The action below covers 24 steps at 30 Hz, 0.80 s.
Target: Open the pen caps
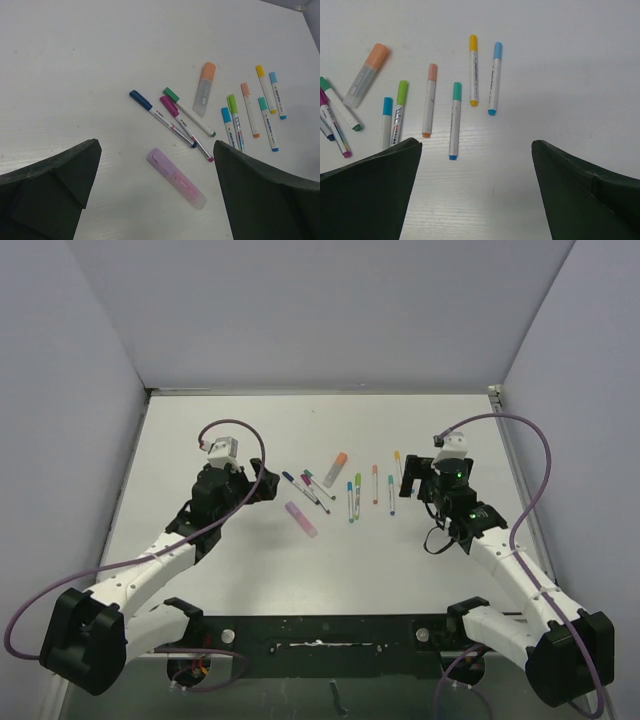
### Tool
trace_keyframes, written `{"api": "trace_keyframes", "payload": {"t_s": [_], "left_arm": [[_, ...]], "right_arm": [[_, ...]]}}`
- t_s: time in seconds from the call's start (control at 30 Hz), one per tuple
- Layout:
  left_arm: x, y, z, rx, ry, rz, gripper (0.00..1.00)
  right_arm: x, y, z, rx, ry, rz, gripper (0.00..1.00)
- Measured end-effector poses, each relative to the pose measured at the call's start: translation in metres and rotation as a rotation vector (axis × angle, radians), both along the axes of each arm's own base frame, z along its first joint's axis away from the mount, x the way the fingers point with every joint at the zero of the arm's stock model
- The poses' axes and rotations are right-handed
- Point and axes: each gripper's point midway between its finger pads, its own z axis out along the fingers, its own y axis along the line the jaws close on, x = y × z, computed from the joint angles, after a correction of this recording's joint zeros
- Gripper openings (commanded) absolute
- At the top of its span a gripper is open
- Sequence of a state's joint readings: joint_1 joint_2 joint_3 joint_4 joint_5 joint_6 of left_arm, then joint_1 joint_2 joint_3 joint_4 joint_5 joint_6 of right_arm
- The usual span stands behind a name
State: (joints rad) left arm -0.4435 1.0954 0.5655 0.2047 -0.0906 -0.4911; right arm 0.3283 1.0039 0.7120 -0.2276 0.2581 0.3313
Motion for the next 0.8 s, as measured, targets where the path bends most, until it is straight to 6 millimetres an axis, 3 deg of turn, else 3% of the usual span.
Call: {"api": "trace_keyframes", "payload": {"t_s": [0.27,0.57,0.8], "left_arm": [[-0.001,-0.001,0.003,0.028,-0.022,-0.027,0.98],[-0.004,-0.013,-0.007,0.027,0.008,-0.099,0.98],[-0.006,-0.018,-0.006,-0.003,0.022,-0.116,0.98]], "right_arm": [[-0.001,-0.005,-0.004,-0.023,0.016,-0.016,0.98],[0.001,-0.011,-0.024,-0.091,0.093,-0.027,1.00],[0.024,-0.017,-0.026,-0.187,0.186,-0.056,0.80]]}}
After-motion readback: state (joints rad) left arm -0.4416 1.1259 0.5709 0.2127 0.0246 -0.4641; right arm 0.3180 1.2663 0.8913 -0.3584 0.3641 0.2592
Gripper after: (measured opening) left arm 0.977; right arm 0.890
